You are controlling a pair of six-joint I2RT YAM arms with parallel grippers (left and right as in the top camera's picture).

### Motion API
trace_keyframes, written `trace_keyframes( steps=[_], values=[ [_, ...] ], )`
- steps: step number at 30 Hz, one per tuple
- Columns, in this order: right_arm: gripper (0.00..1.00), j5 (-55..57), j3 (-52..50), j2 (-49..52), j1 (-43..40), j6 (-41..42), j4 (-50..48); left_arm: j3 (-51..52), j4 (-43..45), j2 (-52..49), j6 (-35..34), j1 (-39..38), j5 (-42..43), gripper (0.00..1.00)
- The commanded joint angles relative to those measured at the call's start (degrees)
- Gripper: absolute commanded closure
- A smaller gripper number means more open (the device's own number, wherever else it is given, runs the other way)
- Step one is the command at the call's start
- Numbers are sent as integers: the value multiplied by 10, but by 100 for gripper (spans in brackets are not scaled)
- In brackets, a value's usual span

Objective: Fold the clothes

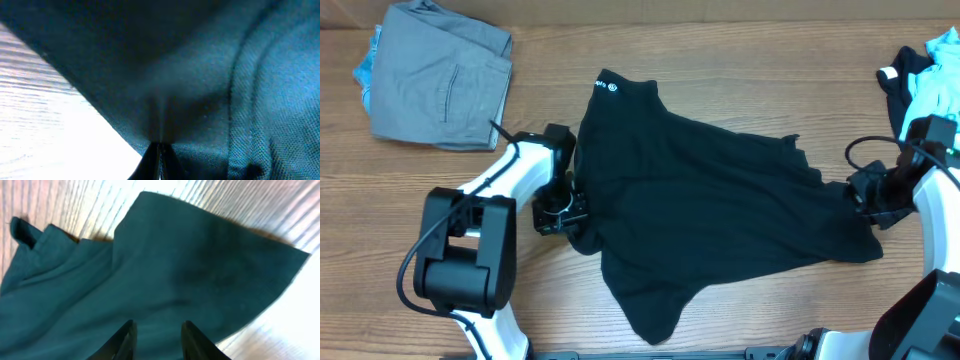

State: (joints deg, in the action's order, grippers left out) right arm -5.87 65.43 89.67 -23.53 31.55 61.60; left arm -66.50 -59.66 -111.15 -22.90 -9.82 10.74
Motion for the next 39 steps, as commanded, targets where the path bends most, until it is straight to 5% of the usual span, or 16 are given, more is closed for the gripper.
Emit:
trace_keyframes(
  steps=[1, 16, 27, 32, 34, 39],
  values=[
    [67, -20, -26, 5, 3, 3, -19, 12, 14, -50, 24, 51, -65, 96],
    [64, -33, -50, 5, 30, 1, -61, -80, -62, -54, 74, 293, -69, 96],
    [56, -62, 26, 5, 124, -46, -115, -332, -216, -10, 88, 284, -77, 96],
    [55, -64, 32, 9, 160, -47, -164, -348, -242, 13, 97, 232, -47, 67],
    [55, -78, 32, 17, 170, -41, -176, -347, -243, 13, 97, 210, -47, 41],
    [55, -98, 32, 52, 185, 2, -201, -336, -236, 12, 97, 158, -49, 7]
  ],
)
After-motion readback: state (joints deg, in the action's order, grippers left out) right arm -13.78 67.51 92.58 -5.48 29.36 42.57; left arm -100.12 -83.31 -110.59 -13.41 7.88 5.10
